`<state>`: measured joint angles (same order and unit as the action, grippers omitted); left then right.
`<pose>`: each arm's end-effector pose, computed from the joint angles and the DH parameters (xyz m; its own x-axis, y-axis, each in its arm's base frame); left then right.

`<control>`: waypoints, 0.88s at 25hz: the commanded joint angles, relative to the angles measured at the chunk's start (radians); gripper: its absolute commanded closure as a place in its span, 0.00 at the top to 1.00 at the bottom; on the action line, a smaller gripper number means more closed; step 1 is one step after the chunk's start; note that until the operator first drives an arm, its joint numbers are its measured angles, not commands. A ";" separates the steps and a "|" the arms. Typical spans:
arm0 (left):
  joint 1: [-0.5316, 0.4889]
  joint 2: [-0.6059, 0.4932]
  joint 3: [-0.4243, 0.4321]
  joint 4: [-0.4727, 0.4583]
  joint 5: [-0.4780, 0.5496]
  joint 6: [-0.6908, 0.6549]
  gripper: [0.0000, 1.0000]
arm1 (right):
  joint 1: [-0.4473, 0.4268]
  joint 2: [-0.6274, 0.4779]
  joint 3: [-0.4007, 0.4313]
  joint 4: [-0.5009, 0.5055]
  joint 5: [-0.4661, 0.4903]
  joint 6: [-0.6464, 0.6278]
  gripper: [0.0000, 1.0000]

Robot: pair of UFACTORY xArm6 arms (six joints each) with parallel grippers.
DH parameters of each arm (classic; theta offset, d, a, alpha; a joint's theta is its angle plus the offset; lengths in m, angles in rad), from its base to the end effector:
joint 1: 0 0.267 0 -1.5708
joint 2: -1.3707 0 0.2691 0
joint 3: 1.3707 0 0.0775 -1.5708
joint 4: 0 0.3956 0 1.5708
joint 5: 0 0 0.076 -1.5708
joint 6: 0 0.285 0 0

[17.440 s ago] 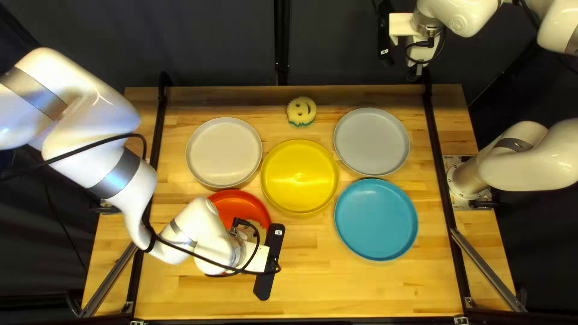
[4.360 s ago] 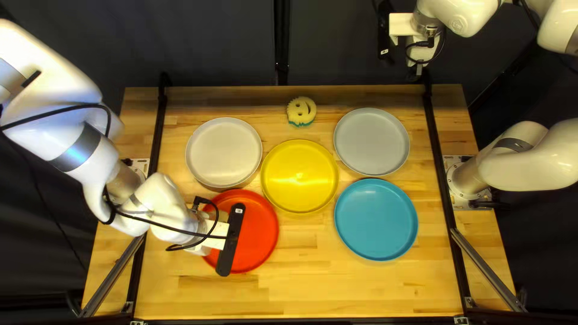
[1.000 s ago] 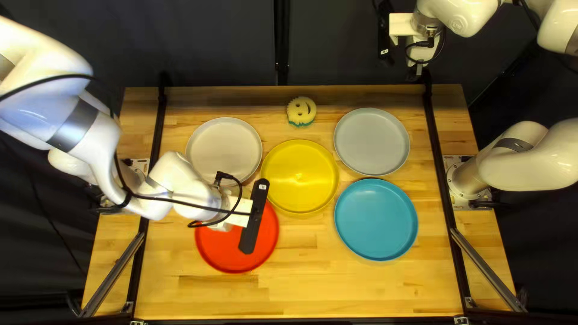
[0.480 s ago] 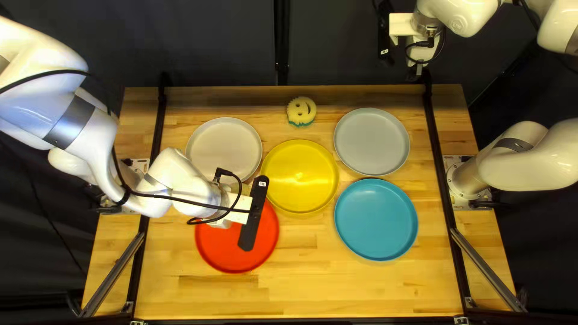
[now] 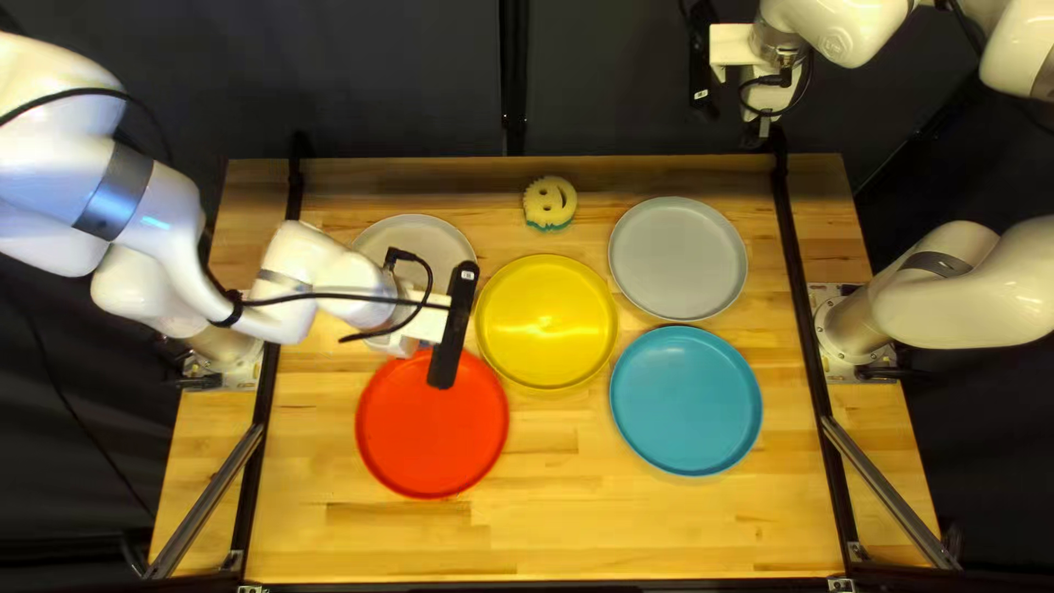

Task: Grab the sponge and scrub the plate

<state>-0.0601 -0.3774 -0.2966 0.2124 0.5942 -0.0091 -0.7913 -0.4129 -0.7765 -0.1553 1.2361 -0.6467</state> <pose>0.3607 -0.0013 -0.0055 0.9720 -0.2246 0.0693 -0.2143 -0.9680 -0.1309 0.2563 -0.3131 0.1692 0.9874 -0.0946 -0.1267 -0.0843 -0.9929 0.0842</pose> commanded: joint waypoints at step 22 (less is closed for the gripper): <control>0.072 0.084 0.042 -0.051 -0.122 0.088 0.00 | 0.000 0.000 0.000 0.000 0.000 0.000 1.00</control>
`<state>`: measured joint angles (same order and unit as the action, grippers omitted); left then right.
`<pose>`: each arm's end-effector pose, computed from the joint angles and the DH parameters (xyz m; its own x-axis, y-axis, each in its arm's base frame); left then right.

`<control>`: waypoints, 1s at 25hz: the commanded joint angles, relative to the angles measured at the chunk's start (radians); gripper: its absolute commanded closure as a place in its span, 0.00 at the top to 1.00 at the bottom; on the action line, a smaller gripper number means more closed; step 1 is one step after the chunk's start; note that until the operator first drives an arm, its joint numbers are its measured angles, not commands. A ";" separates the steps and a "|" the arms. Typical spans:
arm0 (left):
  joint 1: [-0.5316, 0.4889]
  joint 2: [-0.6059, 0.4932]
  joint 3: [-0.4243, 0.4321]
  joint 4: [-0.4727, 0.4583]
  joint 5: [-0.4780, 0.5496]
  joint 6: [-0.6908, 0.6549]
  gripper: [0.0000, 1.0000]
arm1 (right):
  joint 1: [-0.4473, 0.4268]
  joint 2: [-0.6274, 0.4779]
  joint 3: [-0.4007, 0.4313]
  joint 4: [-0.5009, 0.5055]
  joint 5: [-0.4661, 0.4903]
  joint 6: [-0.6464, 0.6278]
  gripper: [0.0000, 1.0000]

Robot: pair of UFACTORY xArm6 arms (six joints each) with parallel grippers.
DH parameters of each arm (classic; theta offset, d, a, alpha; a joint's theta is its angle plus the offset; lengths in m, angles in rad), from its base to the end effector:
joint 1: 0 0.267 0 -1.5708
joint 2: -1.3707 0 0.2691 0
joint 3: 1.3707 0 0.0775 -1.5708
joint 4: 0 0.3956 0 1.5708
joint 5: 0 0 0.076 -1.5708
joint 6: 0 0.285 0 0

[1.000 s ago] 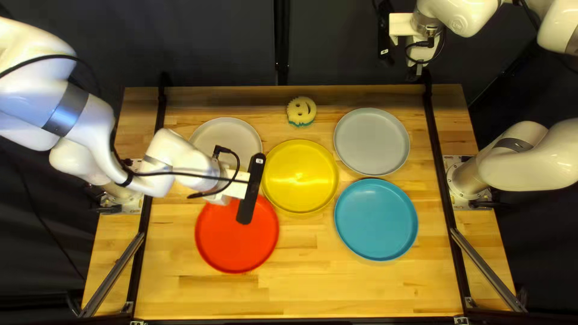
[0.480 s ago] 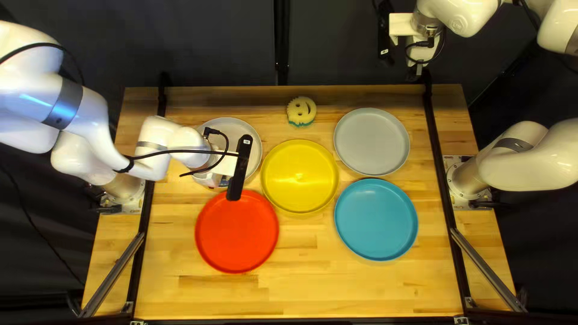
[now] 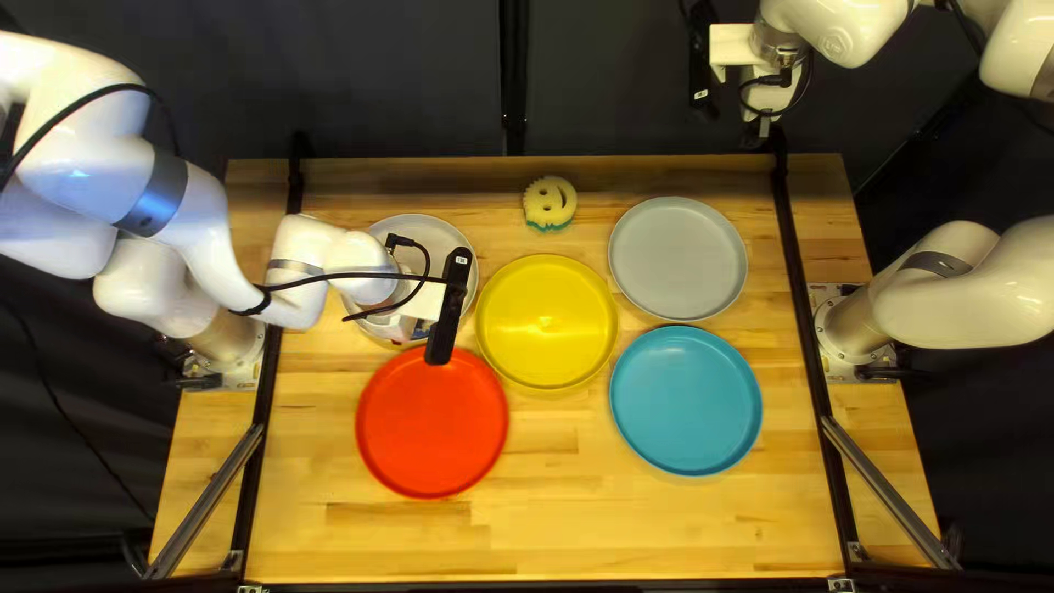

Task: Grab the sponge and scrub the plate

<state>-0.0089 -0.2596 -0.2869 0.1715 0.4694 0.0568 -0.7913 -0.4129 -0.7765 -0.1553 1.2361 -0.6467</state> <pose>0.3544 0.0073 -0.0399 0.9741 -0.2166 0.0651 -0.2102 -0.9733 -0.0925 0.2563 -0.3131 0.1692 0.9874 -0.0946 -0.1267 -0.0843 -0.9929 0.0842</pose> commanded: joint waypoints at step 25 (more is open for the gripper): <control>0.070 0.012 -0.030 -0.034 0.009 0.064 0.00 | 0.000 0.000 0.000 0.000 0.000 0.000 1.00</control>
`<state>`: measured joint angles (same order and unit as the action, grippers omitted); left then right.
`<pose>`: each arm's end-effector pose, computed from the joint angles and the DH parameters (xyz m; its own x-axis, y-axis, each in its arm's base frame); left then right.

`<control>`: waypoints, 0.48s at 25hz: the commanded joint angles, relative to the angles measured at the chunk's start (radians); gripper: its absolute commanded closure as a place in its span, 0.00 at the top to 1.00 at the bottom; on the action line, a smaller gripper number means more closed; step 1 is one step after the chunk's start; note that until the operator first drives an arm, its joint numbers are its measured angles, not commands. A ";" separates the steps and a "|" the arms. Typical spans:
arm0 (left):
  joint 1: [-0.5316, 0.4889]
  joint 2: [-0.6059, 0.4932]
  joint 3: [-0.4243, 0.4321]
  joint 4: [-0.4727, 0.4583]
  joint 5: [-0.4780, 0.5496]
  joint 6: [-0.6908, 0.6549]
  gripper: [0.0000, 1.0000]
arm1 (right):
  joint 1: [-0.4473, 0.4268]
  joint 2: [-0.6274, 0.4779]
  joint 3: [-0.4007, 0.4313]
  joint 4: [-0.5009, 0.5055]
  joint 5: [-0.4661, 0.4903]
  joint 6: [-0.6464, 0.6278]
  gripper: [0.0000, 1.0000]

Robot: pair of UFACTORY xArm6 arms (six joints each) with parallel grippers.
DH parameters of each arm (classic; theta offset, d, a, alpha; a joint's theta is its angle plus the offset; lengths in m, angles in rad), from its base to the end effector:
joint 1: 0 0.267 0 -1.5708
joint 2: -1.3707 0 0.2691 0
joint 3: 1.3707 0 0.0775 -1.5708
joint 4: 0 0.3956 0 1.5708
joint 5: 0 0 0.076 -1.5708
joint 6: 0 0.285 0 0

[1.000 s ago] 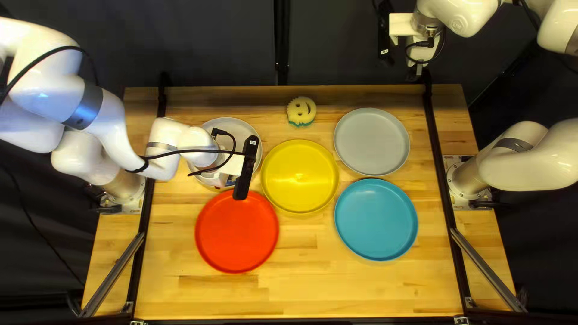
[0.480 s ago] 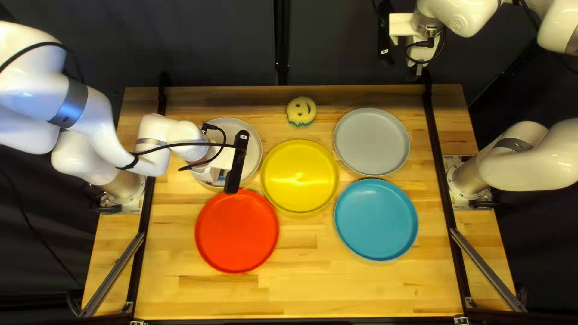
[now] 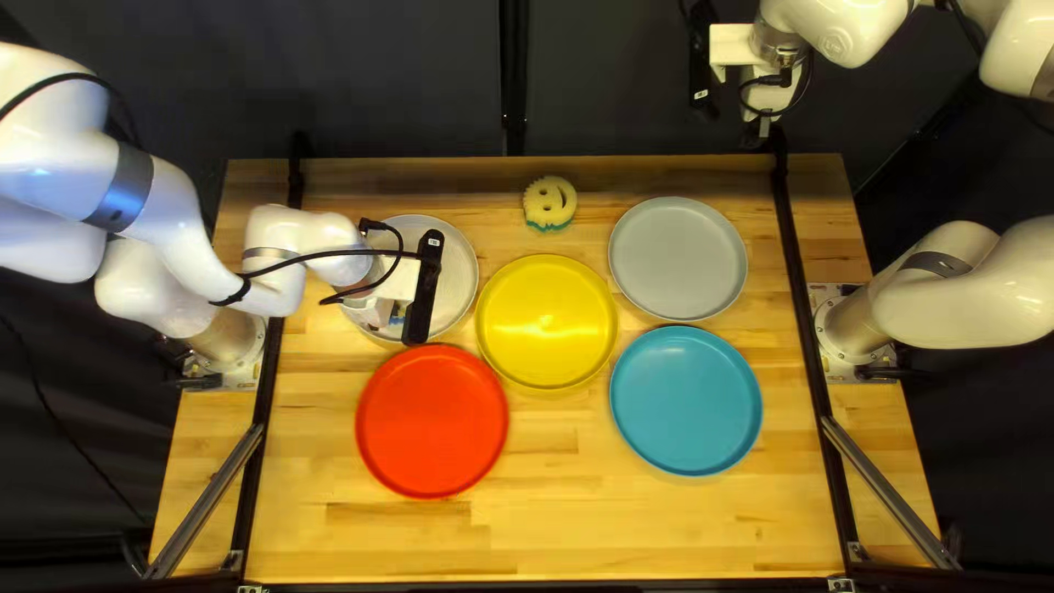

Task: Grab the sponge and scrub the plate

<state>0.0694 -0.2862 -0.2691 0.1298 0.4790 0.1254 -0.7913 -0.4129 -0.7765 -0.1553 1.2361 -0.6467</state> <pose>0.3478 0.0325 -0.0383 0.9834 -0.1702 0.0632 -0.1653 -0.9833 -0.0767 0.2563 -0.3131 0.1692 0.9874 -0.0946 -0.1267 -0.0843 -0.9929 0.0842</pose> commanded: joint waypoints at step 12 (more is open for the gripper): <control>0.029 0.005 0.014 -0.007 -0.028 0.043 0.00 | 0.000 0.000 0.000 0.000 0.000 0.000 1.00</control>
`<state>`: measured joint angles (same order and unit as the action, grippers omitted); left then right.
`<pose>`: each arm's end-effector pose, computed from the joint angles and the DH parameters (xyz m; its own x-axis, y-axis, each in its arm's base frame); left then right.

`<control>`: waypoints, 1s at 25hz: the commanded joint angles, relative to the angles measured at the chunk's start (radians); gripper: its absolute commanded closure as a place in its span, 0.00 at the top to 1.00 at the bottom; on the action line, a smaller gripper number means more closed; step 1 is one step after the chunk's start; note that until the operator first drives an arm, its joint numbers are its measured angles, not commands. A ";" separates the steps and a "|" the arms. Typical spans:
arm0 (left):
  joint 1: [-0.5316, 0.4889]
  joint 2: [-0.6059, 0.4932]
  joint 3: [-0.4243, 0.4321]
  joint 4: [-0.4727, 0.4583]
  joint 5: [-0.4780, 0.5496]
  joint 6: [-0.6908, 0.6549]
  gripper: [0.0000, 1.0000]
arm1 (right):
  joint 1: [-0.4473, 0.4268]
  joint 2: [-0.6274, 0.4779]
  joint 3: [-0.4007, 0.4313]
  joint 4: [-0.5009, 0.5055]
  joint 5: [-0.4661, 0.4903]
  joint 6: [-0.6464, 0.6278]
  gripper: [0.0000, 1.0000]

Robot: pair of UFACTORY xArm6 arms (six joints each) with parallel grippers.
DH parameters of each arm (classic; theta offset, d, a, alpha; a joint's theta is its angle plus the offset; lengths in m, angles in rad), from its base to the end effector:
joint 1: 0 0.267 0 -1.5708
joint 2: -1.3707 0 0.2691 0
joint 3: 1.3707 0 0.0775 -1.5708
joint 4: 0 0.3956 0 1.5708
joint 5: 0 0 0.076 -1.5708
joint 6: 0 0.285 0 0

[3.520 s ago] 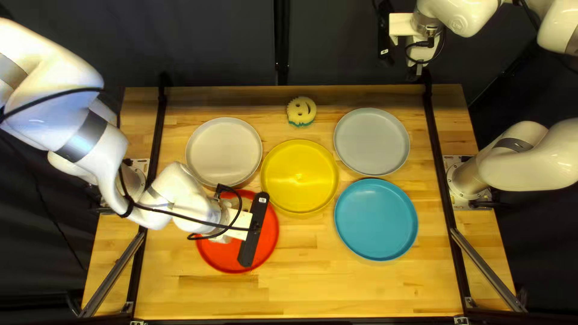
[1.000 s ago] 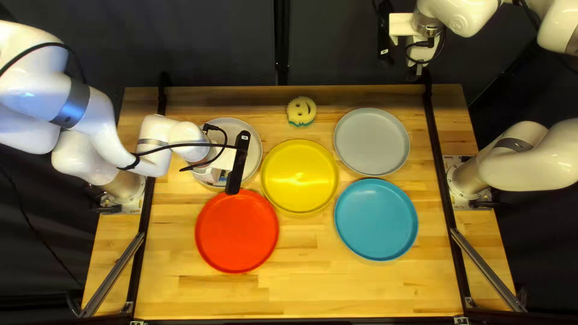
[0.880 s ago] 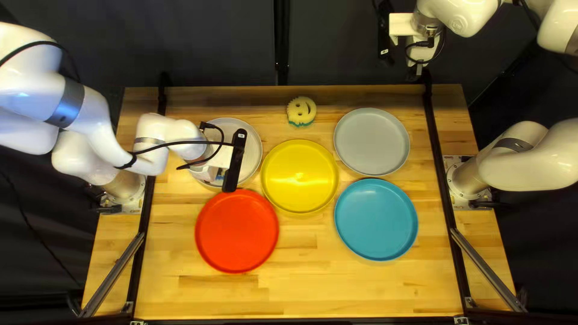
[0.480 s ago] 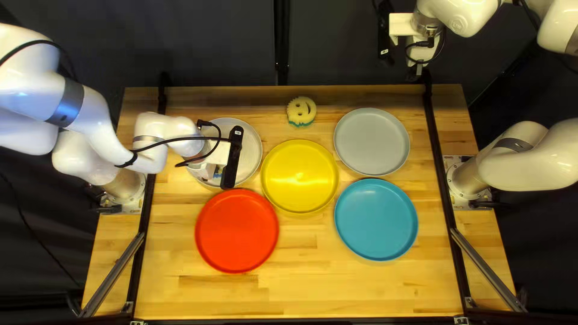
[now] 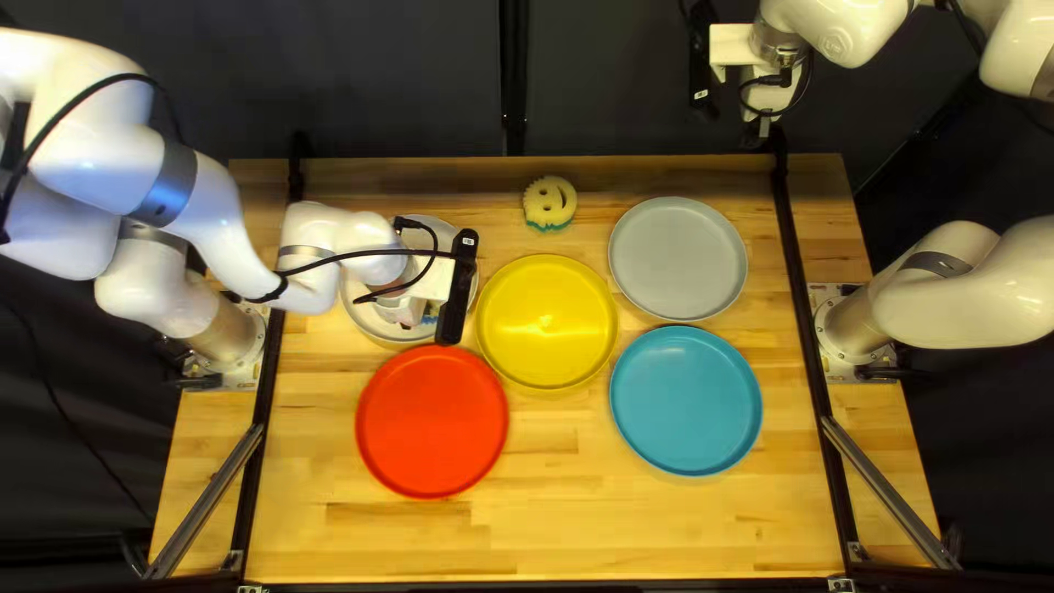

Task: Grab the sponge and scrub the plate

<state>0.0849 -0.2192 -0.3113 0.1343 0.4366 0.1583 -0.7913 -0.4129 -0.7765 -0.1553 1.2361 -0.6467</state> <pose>0.3628 0.0378 -0.0423 0.9779 -0.1938 0.0778 -0.1876 -0.9789 -0.0810 0.2563 -0.3131 0.1692 0.9874 -0.0946 -0.1267 -0.0843 -0.9929 0.0842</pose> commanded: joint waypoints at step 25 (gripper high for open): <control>0.094 -0.020 0.051 -0.057 -0.015 0.080 0.00 | 0.000 0.000 0.000 0.000 0.000 0.000 1.00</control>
<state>0.1878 -0.2720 -0.2303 0.0767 0.4314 0.2406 -0.7913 -0.4129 -0.7765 -0.1553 1.2361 -0.6467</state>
